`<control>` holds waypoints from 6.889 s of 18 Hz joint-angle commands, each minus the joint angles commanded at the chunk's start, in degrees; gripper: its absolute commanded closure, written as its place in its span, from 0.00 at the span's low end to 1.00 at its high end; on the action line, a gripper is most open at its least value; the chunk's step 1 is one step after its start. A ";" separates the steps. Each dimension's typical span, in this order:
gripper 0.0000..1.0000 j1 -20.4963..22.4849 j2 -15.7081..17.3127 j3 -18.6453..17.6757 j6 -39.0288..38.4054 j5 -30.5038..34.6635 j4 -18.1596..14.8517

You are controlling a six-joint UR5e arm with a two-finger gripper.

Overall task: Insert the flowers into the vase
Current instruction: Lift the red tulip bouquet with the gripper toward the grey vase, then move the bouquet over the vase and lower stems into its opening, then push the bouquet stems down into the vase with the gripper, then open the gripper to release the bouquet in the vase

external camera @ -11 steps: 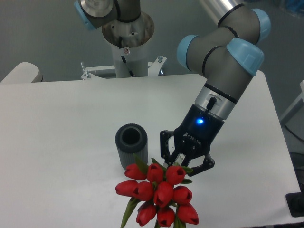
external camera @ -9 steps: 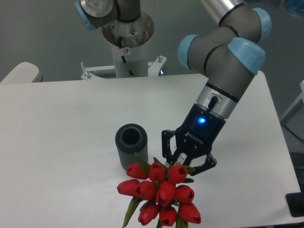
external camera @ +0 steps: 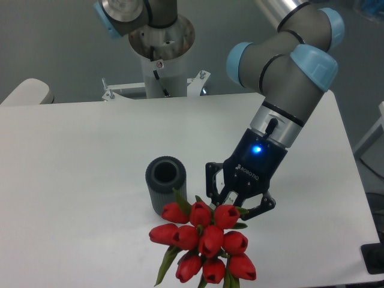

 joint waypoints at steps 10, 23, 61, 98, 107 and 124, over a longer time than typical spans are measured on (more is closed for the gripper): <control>0.74 3.77 0.35 -0.53 -2.46 -17.04 0.53; 0.74 4.40 6.93 -12.20 1.75 -22.15 3.69; 0.73 4.04 14.85 -37.18 28.03 -24.79 3.87; 0.43 5.98 9.84 -41.13 31.03 -24.35 4.05; 0.00 6.77 10.28 -40.52 30.67 -24.18 4.05; 0.00 10.80 13.27 -37.80 30.59 -12.93 3.78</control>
